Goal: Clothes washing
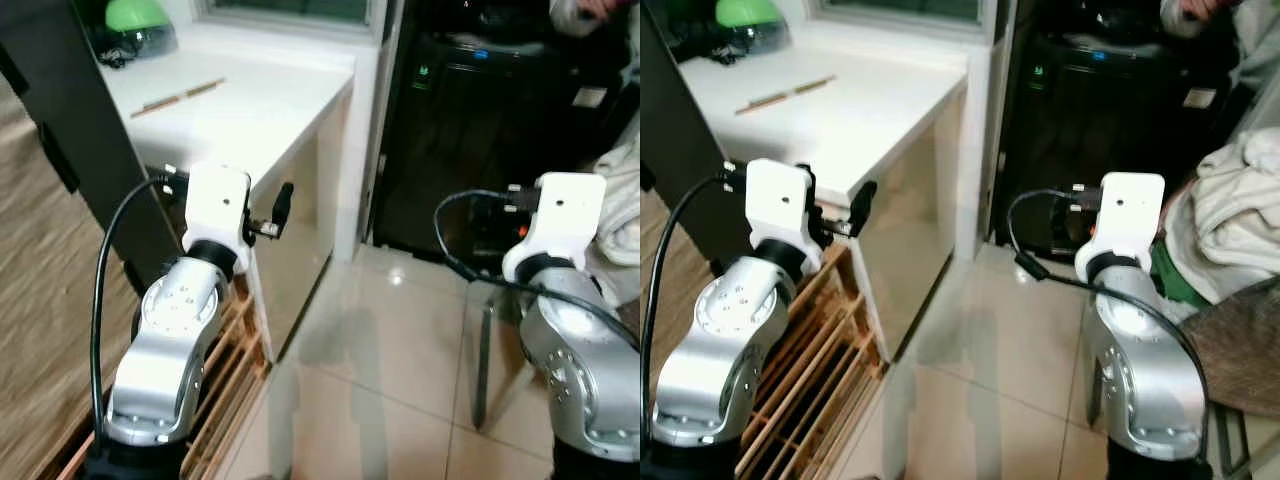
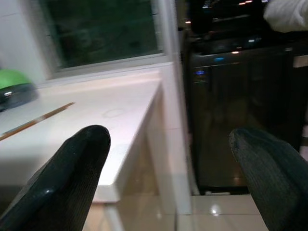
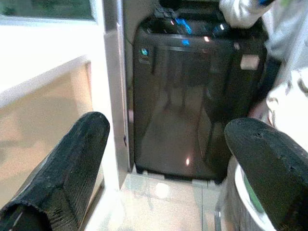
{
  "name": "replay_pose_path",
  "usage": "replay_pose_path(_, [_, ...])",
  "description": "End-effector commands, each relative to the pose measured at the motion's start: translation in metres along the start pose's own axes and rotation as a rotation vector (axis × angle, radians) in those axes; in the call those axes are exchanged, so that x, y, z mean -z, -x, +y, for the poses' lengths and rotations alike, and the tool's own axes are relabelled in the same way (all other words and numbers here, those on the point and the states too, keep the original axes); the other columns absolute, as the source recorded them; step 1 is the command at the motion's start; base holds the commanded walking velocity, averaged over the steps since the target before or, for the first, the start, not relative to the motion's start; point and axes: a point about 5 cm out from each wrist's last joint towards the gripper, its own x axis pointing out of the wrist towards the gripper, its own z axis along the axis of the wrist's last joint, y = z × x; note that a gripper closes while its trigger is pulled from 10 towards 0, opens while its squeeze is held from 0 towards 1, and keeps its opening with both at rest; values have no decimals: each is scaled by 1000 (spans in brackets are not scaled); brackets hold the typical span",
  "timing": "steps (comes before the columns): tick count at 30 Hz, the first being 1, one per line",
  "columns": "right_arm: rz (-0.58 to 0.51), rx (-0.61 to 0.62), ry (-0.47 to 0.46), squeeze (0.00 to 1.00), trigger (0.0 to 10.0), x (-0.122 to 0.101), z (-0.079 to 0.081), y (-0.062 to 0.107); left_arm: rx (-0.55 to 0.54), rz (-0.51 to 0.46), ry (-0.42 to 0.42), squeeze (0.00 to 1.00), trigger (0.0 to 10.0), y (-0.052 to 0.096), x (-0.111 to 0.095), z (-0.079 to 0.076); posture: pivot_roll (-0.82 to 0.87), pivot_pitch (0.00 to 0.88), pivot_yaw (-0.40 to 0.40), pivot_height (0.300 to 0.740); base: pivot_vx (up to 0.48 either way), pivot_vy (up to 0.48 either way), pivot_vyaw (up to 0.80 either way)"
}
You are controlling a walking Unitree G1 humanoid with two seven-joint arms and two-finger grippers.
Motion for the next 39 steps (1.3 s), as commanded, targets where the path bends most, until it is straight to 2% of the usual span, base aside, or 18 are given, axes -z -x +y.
replay_pose_path(1, [-13, 9, -10, 0, 10000, -1, 0, -2, 5, -14, 0, 0, 10000, 1, -5, 2, -41, 0, 39, 740, 352, 0, 0])
replay_pose_path(15, [-21, -7, 0, 0, 10000, 0, 5, -3, -9, 2, 21, 0, 10000, 5, -3, 1, -35, 0, 39, 740, 363, 0, 0])
replay_pose_path(24, [-53, 17, 9, 0, 10000, -6, 2, -4, -19, 11, 14, 0, 10000, 5, -3, 3, -43, 0, 43, 740, 351, 0, 0])
replay_pose_path(33, [-62, 20, 20, 0, 10000, -7, 0, -4, -30, 24, 32, 0, 10000, 4, -2, 3, -54, 0, 44, 740, 345, 0, -766])
replay_pose_path(39, [-65, 20, 24, 0, 10000, -7, 1, -4, -42, 21, 21, 0, 10000, 4, -2, 5, -53, 0, 42, 740, 344, 0, -67])
